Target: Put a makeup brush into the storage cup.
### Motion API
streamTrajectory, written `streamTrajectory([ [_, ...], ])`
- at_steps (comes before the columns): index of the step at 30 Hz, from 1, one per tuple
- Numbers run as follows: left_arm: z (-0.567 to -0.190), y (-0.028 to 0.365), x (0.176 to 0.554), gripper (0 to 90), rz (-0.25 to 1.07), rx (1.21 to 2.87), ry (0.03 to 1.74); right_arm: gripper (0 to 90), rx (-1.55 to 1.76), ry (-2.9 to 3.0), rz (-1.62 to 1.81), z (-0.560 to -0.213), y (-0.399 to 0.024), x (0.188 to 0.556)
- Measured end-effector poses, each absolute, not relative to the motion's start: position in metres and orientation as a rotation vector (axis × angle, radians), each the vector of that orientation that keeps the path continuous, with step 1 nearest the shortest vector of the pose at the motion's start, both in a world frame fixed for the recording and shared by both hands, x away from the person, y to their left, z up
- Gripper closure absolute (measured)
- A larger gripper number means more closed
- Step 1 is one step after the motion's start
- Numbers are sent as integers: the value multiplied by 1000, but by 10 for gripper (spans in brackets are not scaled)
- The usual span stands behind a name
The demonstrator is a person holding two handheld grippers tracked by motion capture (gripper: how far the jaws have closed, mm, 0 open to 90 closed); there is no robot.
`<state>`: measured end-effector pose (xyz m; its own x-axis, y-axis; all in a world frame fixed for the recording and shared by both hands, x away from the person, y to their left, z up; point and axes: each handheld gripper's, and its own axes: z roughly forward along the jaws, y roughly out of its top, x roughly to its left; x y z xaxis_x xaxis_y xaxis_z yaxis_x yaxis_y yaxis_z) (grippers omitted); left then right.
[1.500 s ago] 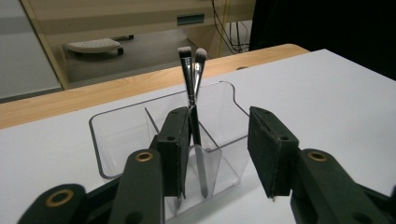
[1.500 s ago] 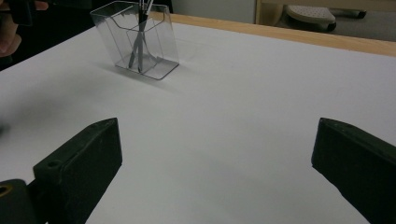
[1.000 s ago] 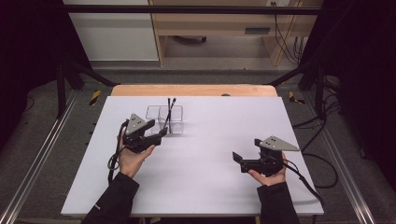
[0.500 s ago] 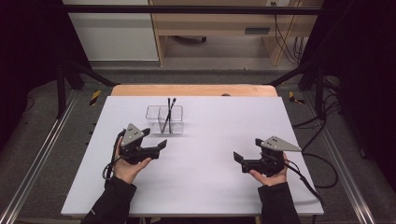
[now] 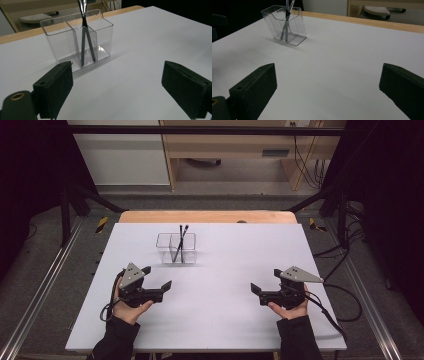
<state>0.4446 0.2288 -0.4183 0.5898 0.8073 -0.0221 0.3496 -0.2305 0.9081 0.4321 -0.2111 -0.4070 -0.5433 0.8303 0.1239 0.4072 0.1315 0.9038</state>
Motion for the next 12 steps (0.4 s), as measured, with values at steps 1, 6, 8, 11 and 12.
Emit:
streamTrajectory([
  [1,-419,232,444,91,574,1818,946,19,1191,2006,1388,-407,-211,432],
  [6,-423,241,443,86,575,1807,978,19,1190,2008,1388,-408,-210,432],
  [8,-423,243,442,86,581,1808,980,19,1190,2007,1387,-408,-210,432],
  [11,-424,245,441,82,586,1807,981,19,1190,2008,1388,-408,-210,432],
  [12,-424,246,441,82,587,1805,982,19,1190,2008,1387,-408,-210,432],
])
